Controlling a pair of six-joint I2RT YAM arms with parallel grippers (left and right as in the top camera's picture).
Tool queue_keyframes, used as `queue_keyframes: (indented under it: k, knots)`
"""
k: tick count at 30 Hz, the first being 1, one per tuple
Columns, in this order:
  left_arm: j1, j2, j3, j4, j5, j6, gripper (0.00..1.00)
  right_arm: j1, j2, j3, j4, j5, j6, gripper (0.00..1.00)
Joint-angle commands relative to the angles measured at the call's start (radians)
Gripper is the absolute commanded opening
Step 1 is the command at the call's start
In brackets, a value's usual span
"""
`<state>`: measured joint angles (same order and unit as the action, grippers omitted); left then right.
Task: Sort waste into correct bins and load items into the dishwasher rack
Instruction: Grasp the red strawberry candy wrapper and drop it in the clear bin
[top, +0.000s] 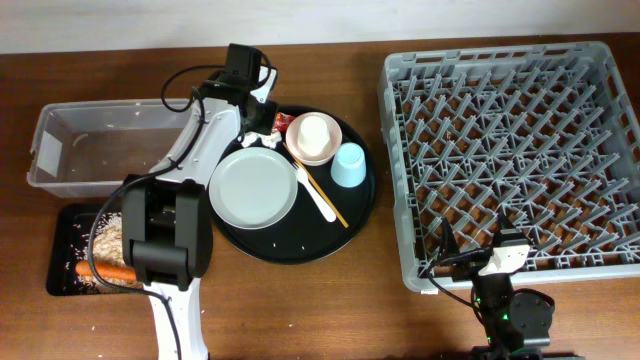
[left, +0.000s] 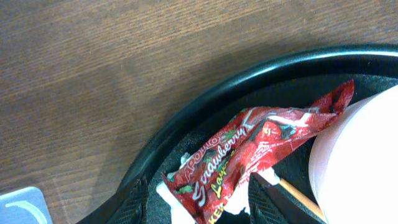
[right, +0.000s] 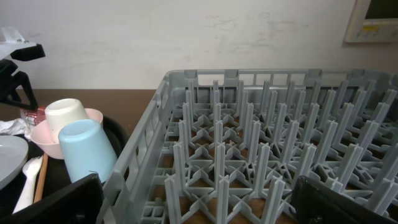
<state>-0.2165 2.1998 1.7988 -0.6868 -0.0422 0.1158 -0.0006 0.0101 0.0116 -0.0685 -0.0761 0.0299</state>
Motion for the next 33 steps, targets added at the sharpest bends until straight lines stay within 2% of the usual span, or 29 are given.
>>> queue_keyframes:
  k: [1, 3, 5, 8, 9, 10, 13, 18, 21, 25, 29, 33]
  knots:
    - [0.003, 0.011, -0.044, 0.051, -0.007, 0.006, 0.55, -0.006, -0.006, -0.006, -0.004, 0.002, 0.009, 0.99]
    - [0.002, 0.011, -0.046, 0.056, 0.005, 0.006, 0.43, -0.006, -0.006, -0.006, -0.004, 0.002, 0.009, 0.99]
    - [0.003, 0.011, -0.049, 0.055, 0.046, 0.006, 0.43, -0.006, -0.006, -0.006, -0.004, 0.002, 0.009, 0.99]
    - [0.002, 0.011, -0.049, 0.042, 0.046, 0.006, 0.16, -0.006, -0.006, -0.006, -0.004, 0.002, 0.009, 0.99]
    - [0.002, 0.011, -0.049, 0.028, 0.046, 0.006, 0.04, -0.006, -0.006, -0.006, -0.004, 0.002, 0.009, 0.99]
    - [0.002, 0.011, -0.049, 0.025, 0.046, 0.006, 0.0, -0.006, -0.006, -0.006, -0.004, 0.002, 0.009, 0.99]
    - [0.003, -0.021, -0.003, 0.012, 0.042, 0.006, 0.0, -0.006, -0.006, -0.006, -0.004, 0.002, 0.009, 0.98]
    - [0.005, -0.274, 0.016, -0.175, 0.041, -0.021, 0.0, -0.006, -0.006, -0.006, -0.004, 0.002, 0.009, 0.99]
    - [0.083, -0.37, 0.016, -0.285, -0.222, -0.253, 0.0, -0.006, -0.006, -0.006, -0.004, 0.002, 0.009, 0.99]
    - [0.341, -0.377, -0.003, -0.38, -0.245, -0.428, 0.0, -0.006, -0.006, -0.006, -0.004, 0.002, 0.009, 0.99]
    - [0.567, -0.376, -0.089, -0.348, -0.243, -0.543, 0.0, -0.006, -0.006, -0.006, -0.004, 0.002, 0.009, 0.99]
    - [0.682, -0.375, -0.299, -0.102, -0.183, -0.549, 0.01, -0.006, -0.006, -0.006, -0.004, 0.002, 0.009, 0.99]
